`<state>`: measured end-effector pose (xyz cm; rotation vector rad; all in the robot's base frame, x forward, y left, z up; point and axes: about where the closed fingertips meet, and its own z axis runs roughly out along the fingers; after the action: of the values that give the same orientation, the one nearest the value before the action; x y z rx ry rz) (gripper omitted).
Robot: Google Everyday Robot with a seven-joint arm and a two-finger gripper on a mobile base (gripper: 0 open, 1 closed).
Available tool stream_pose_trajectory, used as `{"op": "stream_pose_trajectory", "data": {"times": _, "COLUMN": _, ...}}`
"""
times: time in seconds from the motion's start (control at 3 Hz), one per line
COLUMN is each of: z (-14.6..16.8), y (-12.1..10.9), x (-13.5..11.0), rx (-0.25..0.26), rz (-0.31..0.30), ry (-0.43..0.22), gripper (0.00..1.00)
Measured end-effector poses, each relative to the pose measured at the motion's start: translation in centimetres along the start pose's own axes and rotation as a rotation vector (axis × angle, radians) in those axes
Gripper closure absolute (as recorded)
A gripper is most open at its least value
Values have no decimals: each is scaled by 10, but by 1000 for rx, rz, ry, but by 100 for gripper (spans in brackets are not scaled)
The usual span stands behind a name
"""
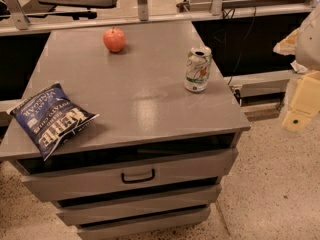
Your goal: Move 7up can near apple
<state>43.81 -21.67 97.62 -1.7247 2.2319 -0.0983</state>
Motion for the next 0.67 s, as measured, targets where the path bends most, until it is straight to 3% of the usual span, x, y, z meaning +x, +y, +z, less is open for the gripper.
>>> {"op": "stream_pose_trajectory", "data": {"times": 0.33, "z": 0, "y": 0, "x": 0, "rx": 0, "rz": 0, "ry": 0, "gripper": 0}}
{"op": "stream_pose_trajectory", "data": {"times": 0.67, "z": 13, "y": -6, "x": -13, "rx": 17, "rz": -6, "ry": -57, "gripper": 0}}
